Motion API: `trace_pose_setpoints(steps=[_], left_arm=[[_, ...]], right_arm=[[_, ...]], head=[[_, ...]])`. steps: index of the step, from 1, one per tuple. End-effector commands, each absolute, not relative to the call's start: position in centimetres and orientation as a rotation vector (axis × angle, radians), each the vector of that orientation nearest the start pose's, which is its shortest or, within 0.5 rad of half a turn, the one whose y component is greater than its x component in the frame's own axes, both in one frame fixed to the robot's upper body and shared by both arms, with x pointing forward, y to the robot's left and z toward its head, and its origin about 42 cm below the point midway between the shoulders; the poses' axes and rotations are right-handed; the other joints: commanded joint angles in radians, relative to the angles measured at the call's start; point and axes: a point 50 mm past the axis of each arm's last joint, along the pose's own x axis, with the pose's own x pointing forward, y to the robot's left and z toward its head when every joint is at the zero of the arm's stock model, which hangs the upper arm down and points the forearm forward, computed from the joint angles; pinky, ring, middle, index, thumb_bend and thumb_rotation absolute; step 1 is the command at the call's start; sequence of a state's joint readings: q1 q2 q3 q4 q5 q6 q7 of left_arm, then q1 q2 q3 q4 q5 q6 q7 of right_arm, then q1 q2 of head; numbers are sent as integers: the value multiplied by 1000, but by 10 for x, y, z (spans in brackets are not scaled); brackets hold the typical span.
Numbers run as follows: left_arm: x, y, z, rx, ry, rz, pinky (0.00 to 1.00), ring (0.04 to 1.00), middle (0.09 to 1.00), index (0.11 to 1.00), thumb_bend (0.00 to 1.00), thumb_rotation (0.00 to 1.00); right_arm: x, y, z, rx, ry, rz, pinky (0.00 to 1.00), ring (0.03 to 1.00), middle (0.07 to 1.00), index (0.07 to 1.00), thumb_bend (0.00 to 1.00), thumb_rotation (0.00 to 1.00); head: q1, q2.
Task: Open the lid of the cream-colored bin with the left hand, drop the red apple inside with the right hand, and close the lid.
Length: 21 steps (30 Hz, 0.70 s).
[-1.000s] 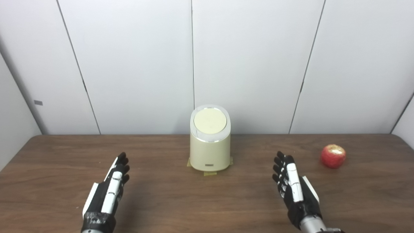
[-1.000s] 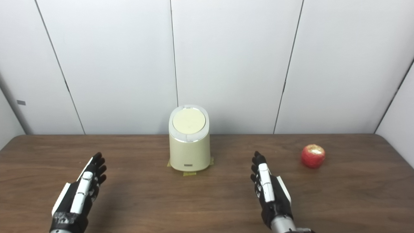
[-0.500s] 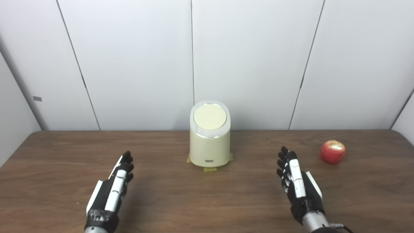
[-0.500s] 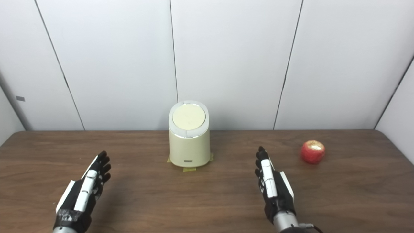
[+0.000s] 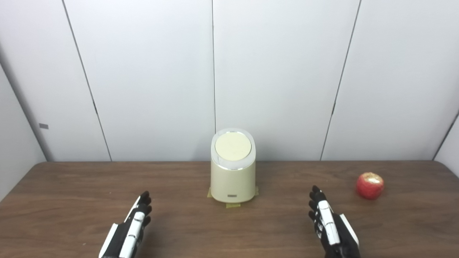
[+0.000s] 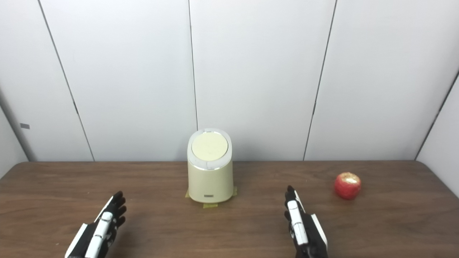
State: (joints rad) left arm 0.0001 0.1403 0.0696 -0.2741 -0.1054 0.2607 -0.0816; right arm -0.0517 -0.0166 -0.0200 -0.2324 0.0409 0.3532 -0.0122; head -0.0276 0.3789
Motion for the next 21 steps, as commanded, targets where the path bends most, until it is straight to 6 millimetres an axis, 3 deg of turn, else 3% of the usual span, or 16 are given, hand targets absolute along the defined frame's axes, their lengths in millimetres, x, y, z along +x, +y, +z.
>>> trace_pose_setpoints(steps=[1, 9, 16, 18, 21], left_arm=[[296, 256, 182, 76, -98, -44, 1000, 1000, 1000, 1000, 508, 805], [323, 244, 205, 119, -165, -66, 992, 1000, 1000, 1000, 503, 631], [350, 233, 228, 175, -226, -50, 953, 980, 989, 1000, 573, 548], [360, 229, 238, 197, -248, -44, 985, 981, 981, 1000, 669, 507], [372, 223, 251, 209, -271, -60, 998, 989, 988, 1000, 720, 475]], right_arm=[[302, -215, 162, 18, -17, 7, 1000, 1000, 1000, 1000, 599, 984], [306, -215, 157, -1, -15, 27, 1000, 1000, 1000, 1000, 612, 962], [307, -215, 157, -5, -9, 25, 1000, 1000, 993, 1000, 628, 926], [306, -215, 157, -9, -11, 29, 1000, 1000, 991, 1000, 626, 927], [306, -215, 156, -7, -10, 32, 1000, 1000, 990, 1000, 619, 930]], head=[[1, -6], [2, -44], [7, -39], [7, -39], [9, -36]])
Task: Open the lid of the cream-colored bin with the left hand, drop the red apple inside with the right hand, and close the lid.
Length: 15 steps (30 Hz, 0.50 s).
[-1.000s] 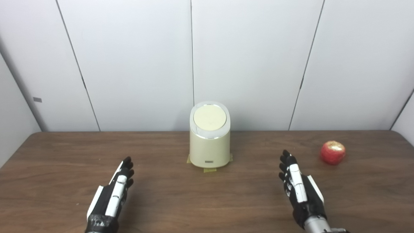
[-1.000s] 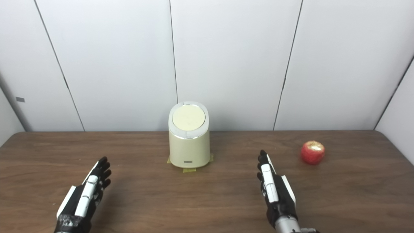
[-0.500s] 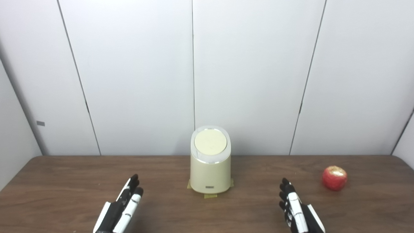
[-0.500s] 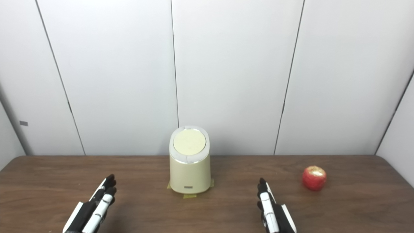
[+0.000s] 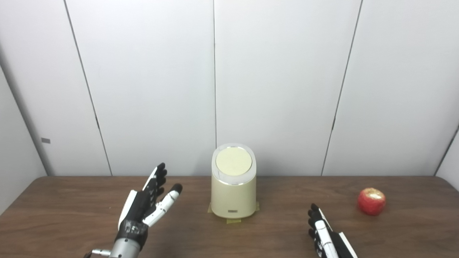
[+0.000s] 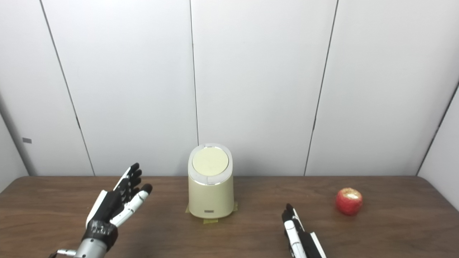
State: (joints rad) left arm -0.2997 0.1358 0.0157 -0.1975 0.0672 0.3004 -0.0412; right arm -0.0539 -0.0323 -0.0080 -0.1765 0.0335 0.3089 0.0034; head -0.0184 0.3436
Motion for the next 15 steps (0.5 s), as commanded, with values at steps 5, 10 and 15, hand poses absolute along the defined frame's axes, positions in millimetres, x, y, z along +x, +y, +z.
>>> trace_pose_setpoints(steps=[5, 10, 15], left_arm=[[399, 213, 278, 317, -272, -69, 986, 988, 995, 1000, 788, 342], [427, 202, 301, 388, -287, -63, 961, 972, 983, 993, 848, 263], [446, 189, 313, 436, -261, -86, 962, 993, 999, 1000, 864, 171]], right_arm=[[306, -216, 155, -12, -10, 36, 997, 997, 988, 1000, 598, 941], [307, -214, 155, 0, -12, 36, 992, 994, 980, 1000, 606, 947], [309, -212, 155, 0, -11, 40, 990, 999, 976, 1000, 616, 975]], head=[[4, 1], [9, 0], [9, -3]])
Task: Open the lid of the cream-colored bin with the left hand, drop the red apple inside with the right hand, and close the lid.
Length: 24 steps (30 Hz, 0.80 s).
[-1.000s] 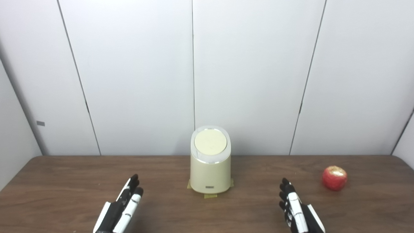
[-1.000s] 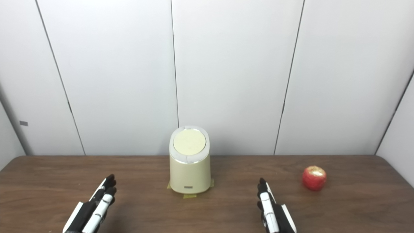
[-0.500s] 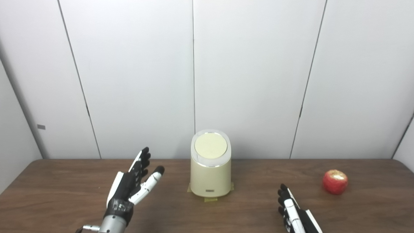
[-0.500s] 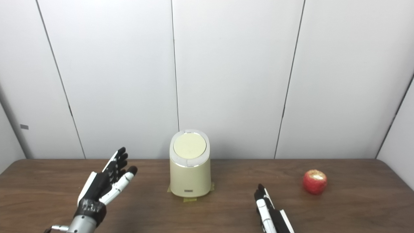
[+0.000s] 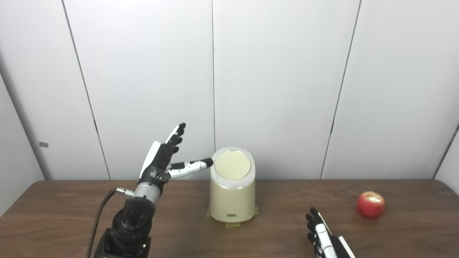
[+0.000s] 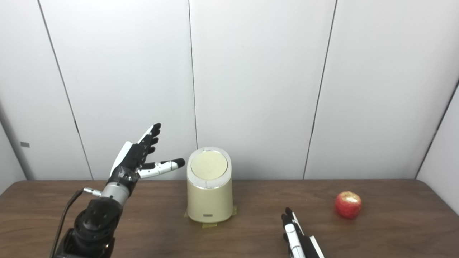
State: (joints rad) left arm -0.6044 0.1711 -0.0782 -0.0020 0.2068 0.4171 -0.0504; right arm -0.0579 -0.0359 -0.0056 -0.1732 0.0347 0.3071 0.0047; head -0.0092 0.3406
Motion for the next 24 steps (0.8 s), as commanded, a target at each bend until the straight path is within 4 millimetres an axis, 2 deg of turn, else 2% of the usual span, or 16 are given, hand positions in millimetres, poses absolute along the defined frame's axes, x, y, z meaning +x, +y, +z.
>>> trace_pose_setpoints(steps=[1, 11, 17, 24], left_arm=[[450, 186, 316, 465, -260, -95, 959, 996, 1000, 1000, 864, 161], [481, 170, 331, 626, -254, -97, 874, 995, 1000, 1000, 888, 125], [495, 160, 325, 692, -264, -94, 871, 988, 998, 1000, 893, 103], [504, 155, 322, 715, -276, -89, 862, 979, 998, 998, 897, 92]], right_arm=[[309, -212, 156, 1, -13, 40, 992, 999, 976, 1000, 618, 977], [312, -212, 160, 47, -44, 61, 1000, 1000, 983, 1000, 656, 952], [312, -210, 161, 61, -68, 81, 1000, 1000, 979, 1000, 684, 930], [314, -206, 162, 71, -70, 77, 1000, 1000, 974, 1000, 691, 925]], head=[[-2, 0], [-10, 4], [-17, 4], [-23, 7]])
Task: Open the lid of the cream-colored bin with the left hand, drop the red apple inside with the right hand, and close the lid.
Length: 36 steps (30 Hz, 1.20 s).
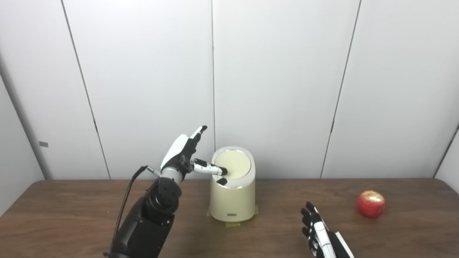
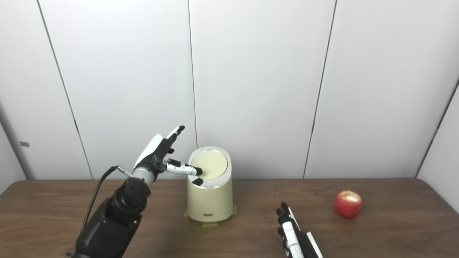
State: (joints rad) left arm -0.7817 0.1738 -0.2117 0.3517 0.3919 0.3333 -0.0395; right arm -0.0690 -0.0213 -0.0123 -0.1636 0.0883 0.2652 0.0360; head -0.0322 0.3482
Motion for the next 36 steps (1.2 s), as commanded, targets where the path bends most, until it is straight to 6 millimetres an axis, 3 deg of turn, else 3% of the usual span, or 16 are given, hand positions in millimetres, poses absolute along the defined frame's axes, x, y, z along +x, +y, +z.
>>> trace_pose_setpoints(steps=[1, 8, 14, 26, 36], left_arm=[[505, 154, 322, 711, -274, -88, 860, 978, 998, 998, 897, 91], [510, 147, 323, 762, -267, -82, 847, 963, 995, 996, 891, 88], [513, 141, 323, 826, -297, -73, 922, 960, 980, 992, 890, 87], [514, 137, 320, 961, -349, -82, 917, 957, 963, 987, 893, 99], [517, 136, 320, 1079, -397, -111, 960, 955, 959, 982, 909, 45]], right_arm=[[314, -205, 162, 66, -69, 76, 1000, 1000, 973, 1000, 691, 926], [314, -201, 163, 57, -69, 68, 1000, 1000, 975, 1000, 713, 927], [315, -199, 164, 64, -75, 65, 1000, 999, 975, 1000, 711, 918], [316, -194, 168, 64, -91, 70, 1000, 992, 958, 1000, 682, 922], [316, -190, 169, 63, -88, 73, 1000, 986, 959, 1000, 705, 909]], head=[[-2, -1], [-7, 2], [-9, 4], [-17, 14], [-24, 20]])
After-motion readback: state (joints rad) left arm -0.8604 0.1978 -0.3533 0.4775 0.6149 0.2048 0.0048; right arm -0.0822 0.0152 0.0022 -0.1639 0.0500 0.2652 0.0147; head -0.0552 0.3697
